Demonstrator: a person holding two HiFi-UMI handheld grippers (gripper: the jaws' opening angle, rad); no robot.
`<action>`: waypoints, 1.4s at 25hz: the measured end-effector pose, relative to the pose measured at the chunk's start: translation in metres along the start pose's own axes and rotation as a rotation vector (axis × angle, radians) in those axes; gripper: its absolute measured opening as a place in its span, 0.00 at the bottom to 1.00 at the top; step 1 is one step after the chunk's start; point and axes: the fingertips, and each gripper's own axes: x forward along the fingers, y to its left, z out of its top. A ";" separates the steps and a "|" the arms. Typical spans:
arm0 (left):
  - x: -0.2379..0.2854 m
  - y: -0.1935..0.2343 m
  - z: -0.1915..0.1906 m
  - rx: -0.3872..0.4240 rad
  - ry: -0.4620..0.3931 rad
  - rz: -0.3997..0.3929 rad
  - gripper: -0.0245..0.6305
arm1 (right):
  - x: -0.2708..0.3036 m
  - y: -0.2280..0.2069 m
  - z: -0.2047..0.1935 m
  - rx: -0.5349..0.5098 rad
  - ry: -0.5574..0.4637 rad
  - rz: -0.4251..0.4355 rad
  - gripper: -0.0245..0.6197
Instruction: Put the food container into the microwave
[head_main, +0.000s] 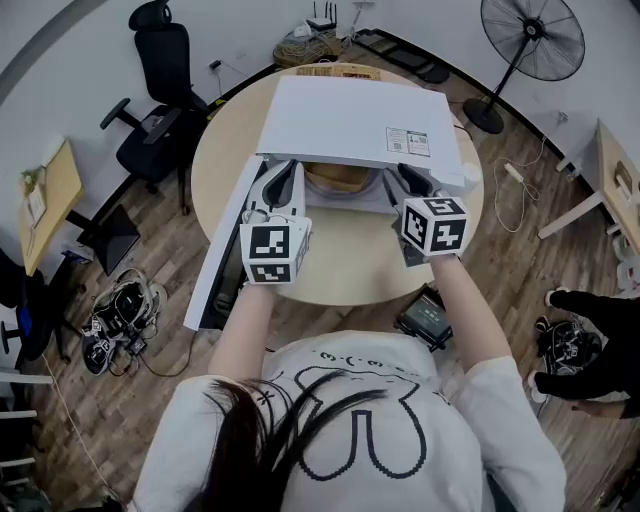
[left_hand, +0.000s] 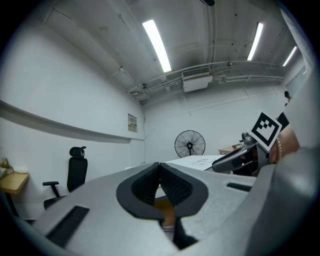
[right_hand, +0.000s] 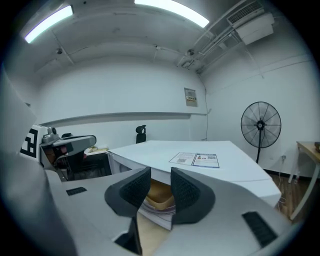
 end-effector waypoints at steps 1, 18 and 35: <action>0.000 0.000 0.001 0.000 -0.002 0.002 0.05 | -0.003 0.001 0.004 -0.010 -0.010 -0.002 0.23; 0.003 0.018 0.032 0.043 -0.067 0.006 0.05 | -0.048 0.009 0.071 -0.196 -0.202 -0.063 0.23; -0.005 0.030 0.076 0.045 -0.185 -0.006 0.05 | -0.092 0.013 0.107 -0.248 -0.372 -0.108 0.10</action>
